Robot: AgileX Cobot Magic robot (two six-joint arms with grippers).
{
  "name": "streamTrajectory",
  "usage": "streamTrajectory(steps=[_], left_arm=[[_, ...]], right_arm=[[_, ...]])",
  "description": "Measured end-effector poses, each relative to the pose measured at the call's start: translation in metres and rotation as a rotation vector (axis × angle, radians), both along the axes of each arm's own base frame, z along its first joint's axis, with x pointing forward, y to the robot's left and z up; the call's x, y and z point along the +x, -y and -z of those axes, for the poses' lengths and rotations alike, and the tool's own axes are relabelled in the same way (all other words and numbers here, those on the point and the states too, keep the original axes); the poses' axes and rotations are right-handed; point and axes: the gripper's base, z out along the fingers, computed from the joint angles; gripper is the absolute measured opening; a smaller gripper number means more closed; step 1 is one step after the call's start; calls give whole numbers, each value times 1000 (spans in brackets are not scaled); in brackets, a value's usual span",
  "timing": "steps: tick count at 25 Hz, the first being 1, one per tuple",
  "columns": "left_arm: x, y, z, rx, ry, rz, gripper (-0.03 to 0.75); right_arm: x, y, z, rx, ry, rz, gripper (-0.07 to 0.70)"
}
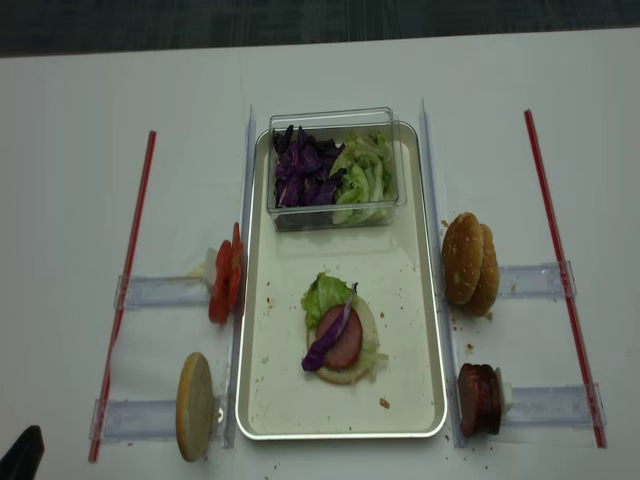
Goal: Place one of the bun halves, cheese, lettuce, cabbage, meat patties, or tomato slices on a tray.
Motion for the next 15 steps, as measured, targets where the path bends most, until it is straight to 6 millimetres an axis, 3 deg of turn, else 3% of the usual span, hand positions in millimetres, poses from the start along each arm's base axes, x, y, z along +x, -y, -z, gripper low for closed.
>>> streamTrajectory(steps=[15], left_arm=[[0, 0, 0, 0, 0, 0, 398]], right_arm=[[0, 0, 0, 0, 0, 0, 405]])
